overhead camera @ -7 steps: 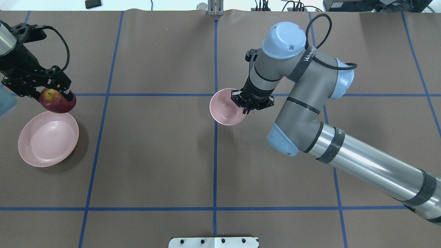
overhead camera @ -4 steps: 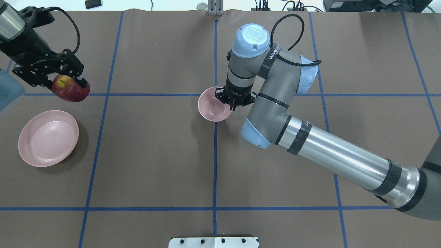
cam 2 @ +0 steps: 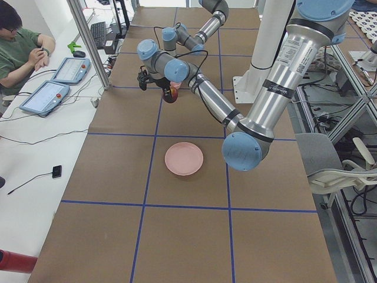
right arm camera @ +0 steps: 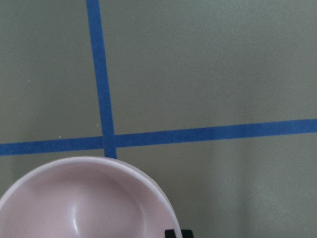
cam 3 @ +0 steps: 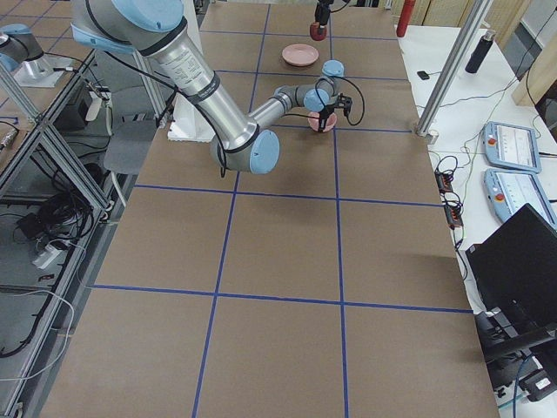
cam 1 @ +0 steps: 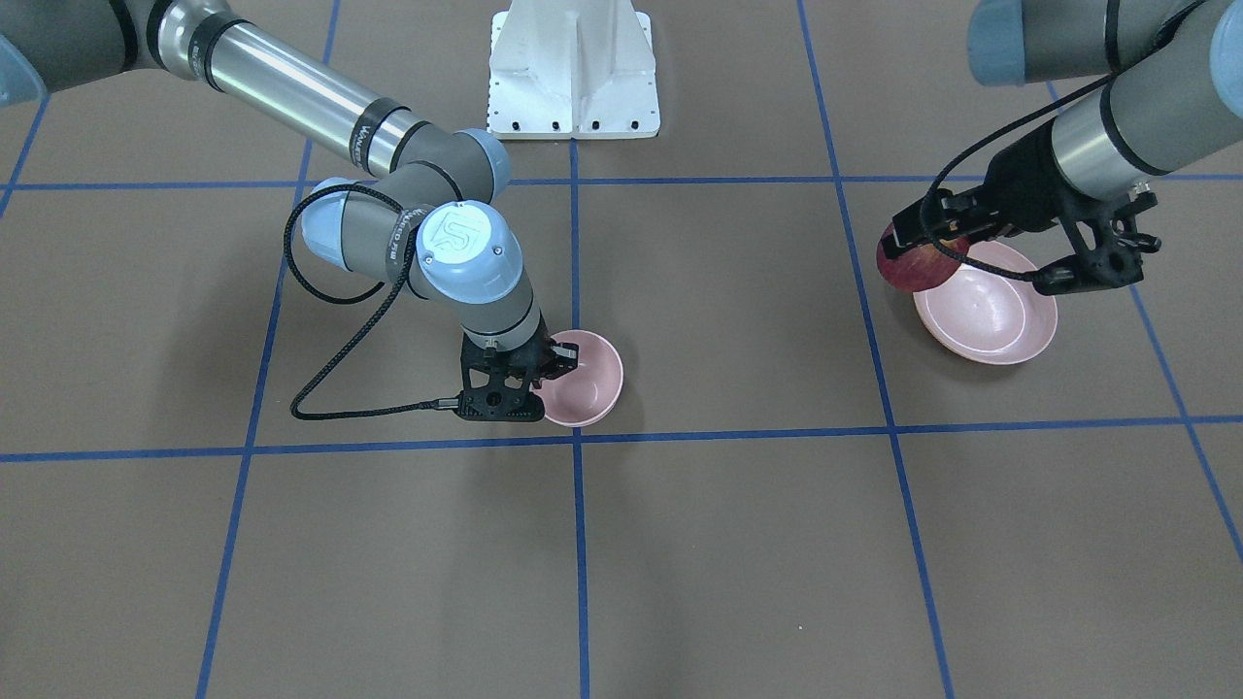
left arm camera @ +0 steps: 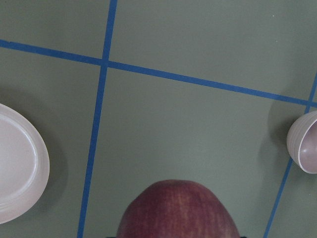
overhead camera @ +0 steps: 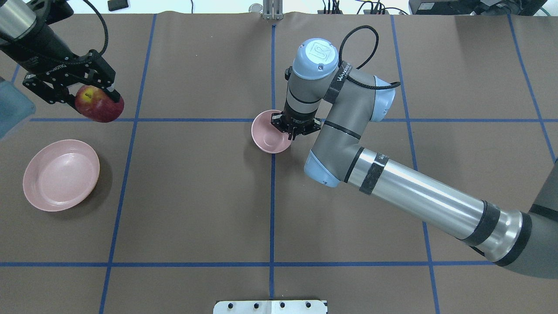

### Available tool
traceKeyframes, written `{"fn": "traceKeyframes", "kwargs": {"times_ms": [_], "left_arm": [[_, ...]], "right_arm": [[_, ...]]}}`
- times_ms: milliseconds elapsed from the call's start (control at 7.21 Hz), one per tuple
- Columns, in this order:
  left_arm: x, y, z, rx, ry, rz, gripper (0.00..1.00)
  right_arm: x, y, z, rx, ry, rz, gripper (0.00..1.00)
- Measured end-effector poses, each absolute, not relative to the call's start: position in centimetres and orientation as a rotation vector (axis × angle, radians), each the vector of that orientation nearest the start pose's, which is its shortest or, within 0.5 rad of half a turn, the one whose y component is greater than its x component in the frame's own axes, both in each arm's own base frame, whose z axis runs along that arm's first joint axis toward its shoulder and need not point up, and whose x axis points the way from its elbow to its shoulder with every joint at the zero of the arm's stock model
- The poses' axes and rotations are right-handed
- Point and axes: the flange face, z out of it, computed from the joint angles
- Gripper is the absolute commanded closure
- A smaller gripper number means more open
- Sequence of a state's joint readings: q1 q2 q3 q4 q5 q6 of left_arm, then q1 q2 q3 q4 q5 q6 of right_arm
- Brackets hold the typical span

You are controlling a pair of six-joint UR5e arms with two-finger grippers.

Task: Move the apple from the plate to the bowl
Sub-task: 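Release and raise right gripper while left gripper carries the apple over the bowl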

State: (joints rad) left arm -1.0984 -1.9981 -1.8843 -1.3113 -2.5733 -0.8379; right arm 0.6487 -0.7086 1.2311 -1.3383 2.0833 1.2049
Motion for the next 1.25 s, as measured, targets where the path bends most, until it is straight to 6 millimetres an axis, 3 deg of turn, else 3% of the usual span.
{"fn": "traceKeyframes", "kwargs": {"times_ms": [277,555,832,971,1248], "left_arm": [[22.0,-53.8,28.7,-0.251,1.044,-0.09,1.0],[22.0,-53.7,28.8,-0.252,1.042,-0.092,1.0],[23.2,-53.9,27.0,-0.263,1.047,-0.107,1.0],[25.3,-54.2,25.1,-0.283,1.048,-0.115,1.0],[31.4,-56.0,21.2,-0.298,1.037,-0.123,1.0]], "right_arm": [[-57.1,-55.1,22.6,-0.062,-0.924,0.063,0.0],[-54.5,-55.9,20.9,-0.085,-0.978,0.059,0.0],[-49.0,-58.1,20.1,-0.121,-1.039,0.075,0.0],[-45.4,-58.8,21.1,-0.109,-1.056,0.086,0.0],[-38.5,-59.5,25.4,-0.03,-1.043,0.073,0.0]]}}
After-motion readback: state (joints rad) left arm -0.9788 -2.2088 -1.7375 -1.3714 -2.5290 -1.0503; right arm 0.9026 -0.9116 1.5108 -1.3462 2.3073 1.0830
